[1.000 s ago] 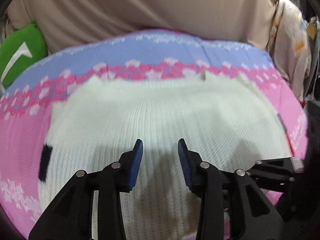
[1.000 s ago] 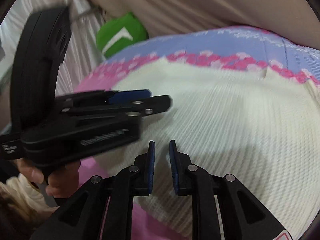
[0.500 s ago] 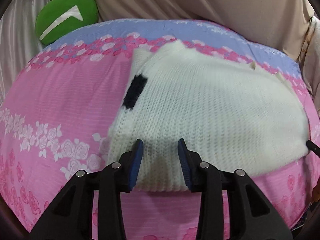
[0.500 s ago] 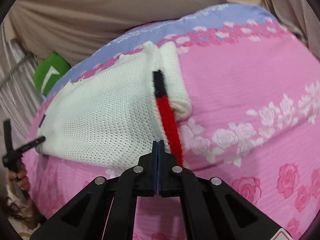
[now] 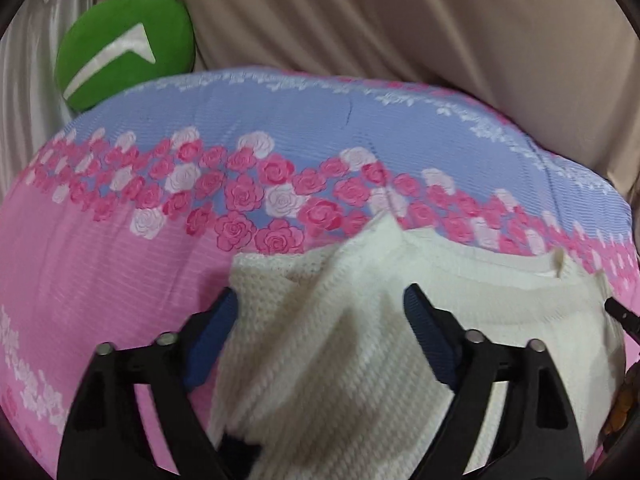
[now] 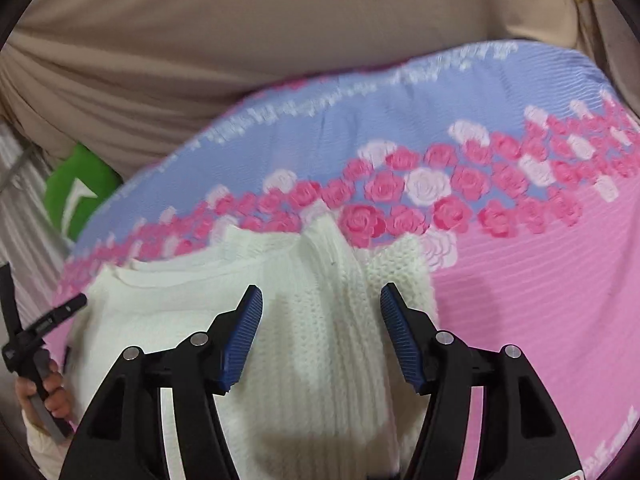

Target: Fold small clothes

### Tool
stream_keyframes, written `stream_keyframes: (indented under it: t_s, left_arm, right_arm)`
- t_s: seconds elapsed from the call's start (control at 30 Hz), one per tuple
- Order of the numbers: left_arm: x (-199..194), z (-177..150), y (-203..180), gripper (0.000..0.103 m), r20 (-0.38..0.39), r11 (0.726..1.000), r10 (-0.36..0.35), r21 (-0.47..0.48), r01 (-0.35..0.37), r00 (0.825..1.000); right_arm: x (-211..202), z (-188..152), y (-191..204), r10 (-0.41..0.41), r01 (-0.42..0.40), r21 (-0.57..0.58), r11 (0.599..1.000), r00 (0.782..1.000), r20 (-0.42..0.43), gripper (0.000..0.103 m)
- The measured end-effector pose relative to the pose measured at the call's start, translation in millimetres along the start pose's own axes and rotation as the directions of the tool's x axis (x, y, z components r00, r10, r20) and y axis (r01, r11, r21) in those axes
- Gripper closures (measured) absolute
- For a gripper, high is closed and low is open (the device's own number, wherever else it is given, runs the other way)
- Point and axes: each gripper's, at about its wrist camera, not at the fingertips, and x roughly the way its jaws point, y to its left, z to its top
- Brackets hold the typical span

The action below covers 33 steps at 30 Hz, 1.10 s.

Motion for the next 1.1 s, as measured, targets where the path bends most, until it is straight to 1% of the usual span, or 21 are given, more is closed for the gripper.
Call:
stream_keyframes:
  t_s: [0.03, 0.07, 0.1, 0.17, 0.2, 0.23, 0.27, 0.33, 0.4, 0.47, 0.5, 0.53, 0.6, 0.67, 0.7, 0.77, 0.83, 0.93, 0.97, 1.0, 1.1]
  left_arm:
    - [7, -1, 3, 0.052, -0.014, 1.0, 0.022, -0.003, -0.022, 1.0]
    - [9, -2, 6, 0.064, -0.012, 1.0, 0.029, -0.005, -0.029, 1.0]
    - [9, -2, 9, 0.073, 0.0, 1.0, 0.025, -0.009, -0.025, 1.0]
    - [7, -2, 17, 0.08, 0.013, 1.0, 0.024, -0.02, -0.024, 1.0]
    - [8, -2, 22, 0.08, 0.014, 1.0, 0.01, -0.029, -0.01, 1.0]
    - [10, -3, 23, 0.08, 0.016, 1.0, 0.01, -0.029, -0.009, 1.0]
    - [12, -3, 20, 0.08, 0.026, 1.0, 0.022, -0.014, -0.021, 0.999]
    - [13, -6, 11, 0.079, 0.046, 0.997, 0.073, 0.028, -0.074, 0.996]
    - [13, -7, 5, 0.078, 0.056, 0.993, 0.101, 0.048, -0.104, 0.993]
    - [12, -8, 5, 0.077, 0.059, 0.993, 0.103, 0.045, -0.105, 0.993]
    - [12, -8, 6, 0.077, 0.061, 0.994, 0.102, 0.041, -0.104, 0.993]
    - [12, -9, 6, 0.077, 0.063, 0.993, 0.104, 0.042, -0.107, 0.993]
    - [12, -10, 3, 0.077, 0.07, 0.99, 0.125, 0.054, -0.129, 0.99]
    - [12, -12, -2, 0.077, 0.08, 0.984, 0.154, 0.072, -0.16, 0.985]
    - [13, -13, -4, 0.077, 0.084, 0.982, 0.166, 0.08, -0.172, 0.983]
    - [12, -13, -5, 0.077, 0.09, 0.98, 0.174, 0.085, -0.182, 0.981]
    - [11, -14, -3, 0.076, 0.091, 0.981, 0.17, 0.08, -0.178, 0.981]
    - [11, -14, -2, 0.076, 0.091, 0.982, 0.165, 0.076, -0.172, 0.982]
    - [11, -14, -2, 0.076, 0.091, 0.982, 0.164, 0.075, -0.171, 0.982]
    - [11, -14, -2, 0.076, 0.092, 0.983, 0.163, 0.075, -0.17, 0.982]
    - [11, -14, -2, 0.076, 0.092, 0.983, 0.159, 0.074, -0.166, 0.983]
  right_arm:
    - [0, 0, 3, 0.026, -0.026, -0.011, 1.0, 1.0, -0.005, 0.095]
    - [-9, 0, 6, 0.039, -0.038, -0.015, 0.999, 0.999, 0.035, 0.095]
    - [-24, 1, 7, 0.031, -0.028, -0.03, 0.999, 0.994, 0.104, 0.095]
    - [-37, 4, 1, -0.004, 0.009, -0.027, 1.0, 0.986, 0.168, 0.095]
    - [-34, 6, -7, -0.014, 0.016, -0.009, 1.0, 0.988, 0.154, 0.096]
    - [-20, 6, -17, -0.036, 0.034, 0.017, 0.999, 0.994, 0.103, 0.096]
    - [-4, 3, -24, -0.048, 0.047, 0.026, 0.999, 0.998, 0.046, 0.096]
    - [0, 1, -28, -0.02, 0.019, 0.033, 0.999, 0.999, 0.033, 0.097]
    - [-9, 2, -24, -0.036, 0.034, 0.033, 0.999, 0.997, 0.063, 0.096]
    - [-28, -3, -16, -0.067, 0.06, 0.056, 0.997, 0.988, 0.138, 0.091]
    - [-38, -4, -9, -0.074, 0.067, 0.049, 0.997, 0.983, 0.17, 0.085]
    - [-50, -7, 8, -0.052, 0.052, 0.004, 0.999, 0.978, 0.203, 0.085]
    - [-65, -16, 43, 0.045, -0.025, -0.096, 0.995, 0.976, 0.213, 0.085]
    - [-63, -32, 93, 0.164, -0.129, -0.222, 0.966, 0.976, 0.147, 0.085]
    - [-55, -43, 121, 0.223, -0.191, -0.282, 0.94, 0.971, 0.085, 0.085]
    - [-37, -62, 160, 0.294, -0.283, -0.341, 0.896, 0.956, -0.019, 0.085]
    - [-15, -84, 199, 0.299, -0.316, -0.416, 0.852, 0.948, -0.107, 0.085]
    - [2, -106, 222, 0.271, -0.316, -0.485, 0.816, 0.949, -0.163, 0.085]
    - [2, -109, 220, 0.26, -0.303, -0.489, 0.818, 0.953, -0.156, 0.086]
    - [1, -108, 214, 0.252, -0.292, -0.483, 0.825, 0.957, -0.146, 0.093]
    - [-5, -94, 171, 0.199, -0.218, -0.41, 0.886, 0.976, -0.09, 0.095]
